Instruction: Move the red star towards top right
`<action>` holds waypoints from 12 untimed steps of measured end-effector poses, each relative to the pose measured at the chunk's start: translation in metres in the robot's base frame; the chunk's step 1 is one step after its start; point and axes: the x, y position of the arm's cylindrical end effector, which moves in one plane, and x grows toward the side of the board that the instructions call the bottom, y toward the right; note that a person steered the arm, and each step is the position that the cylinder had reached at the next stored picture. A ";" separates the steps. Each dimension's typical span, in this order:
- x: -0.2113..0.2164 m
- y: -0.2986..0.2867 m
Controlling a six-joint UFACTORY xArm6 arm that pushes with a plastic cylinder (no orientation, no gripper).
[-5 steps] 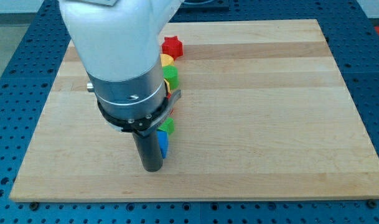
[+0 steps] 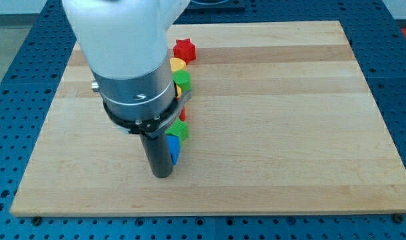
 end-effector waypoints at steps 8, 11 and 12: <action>-0.245 -0.004; -0.329 0.011; -0.334 0.031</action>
